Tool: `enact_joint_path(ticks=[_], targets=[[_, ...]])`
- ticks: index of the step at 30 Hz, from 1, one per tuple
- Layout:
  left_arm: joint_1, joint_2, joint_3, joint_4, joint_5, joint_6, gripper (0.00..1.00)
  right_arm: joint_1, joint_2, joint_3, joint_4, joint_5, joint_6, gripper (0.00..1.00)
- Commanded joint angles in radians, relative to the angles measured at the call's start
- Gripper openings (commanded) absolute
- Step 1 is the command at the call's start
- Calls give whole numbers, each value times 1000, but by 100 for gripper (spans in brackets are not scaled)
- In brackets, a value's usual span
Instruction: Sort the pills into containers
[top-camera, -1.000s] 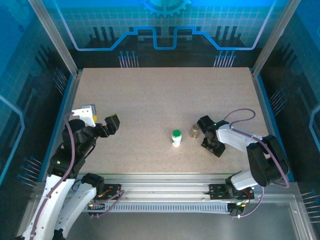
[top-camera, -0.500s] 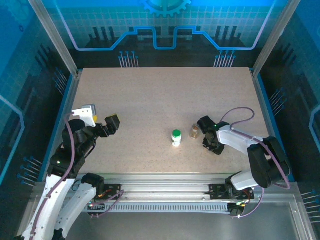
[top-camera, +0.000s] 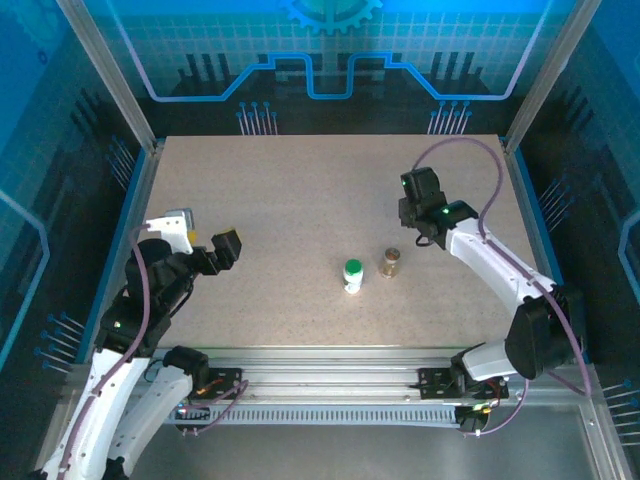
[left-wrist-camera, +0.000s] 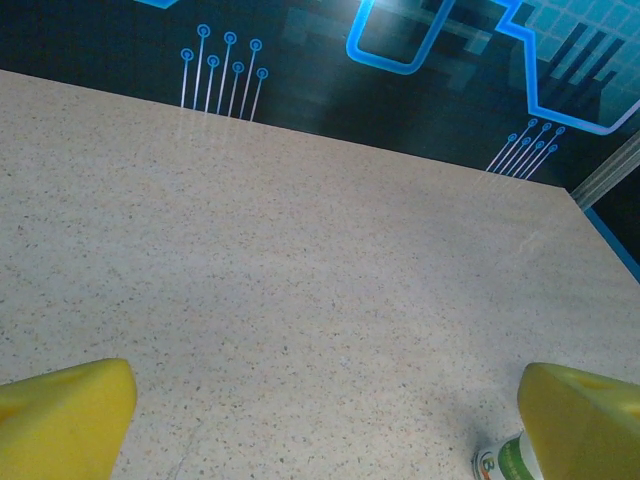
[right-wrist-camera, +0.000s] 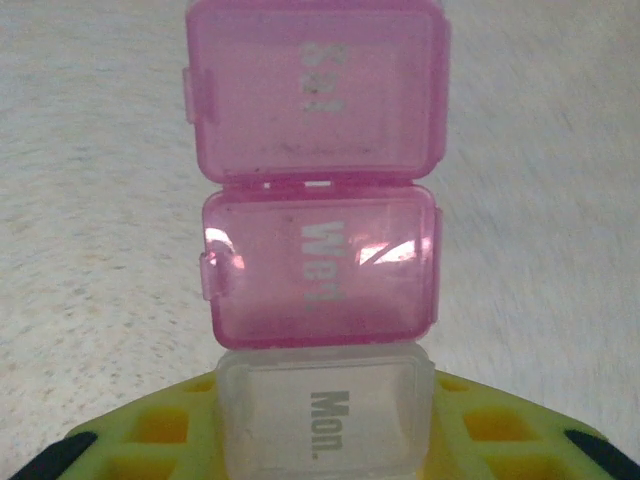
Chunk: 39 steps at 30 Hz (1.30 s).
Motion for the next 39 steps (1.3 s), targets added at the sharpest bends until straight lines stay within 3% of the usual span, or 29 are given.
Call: enact_joint_path(ticks=[1, 5, 8, 20, 27, 31, 35, 39], targets=[[-10, -18, -10, 20, -2, 16, 99, 6, 100, 81, 154, -279, -458, 43], [-13, -16, -11, 24, 5, 16, 99, 42, 249, 169, 65, -399, -671, 44], [-15, -21, -10, 18, -6, 22, 99, 78, 352, 225, 11, -440, -730, 43], [-24, -23, -17, 23, -6, 24, 99, 143, 761, 593, -190, -450, -586, 42], [-26, -24, -18, 24, -5, 22, 99, 148, 833, 629, -176, -430, -507, 45], [-29, -24, -19, 25, -3, 22, 99, 145, 846, 630, -171, -422, -491, 55], [-30, -24, -20, 25, -3, 22, 99, 142, 813, 572, -109, -430, -460, 65], [-30, -23, -19, 24, -3, 21, 99, 140, 753, 461, 7, -428, -424, 64]])
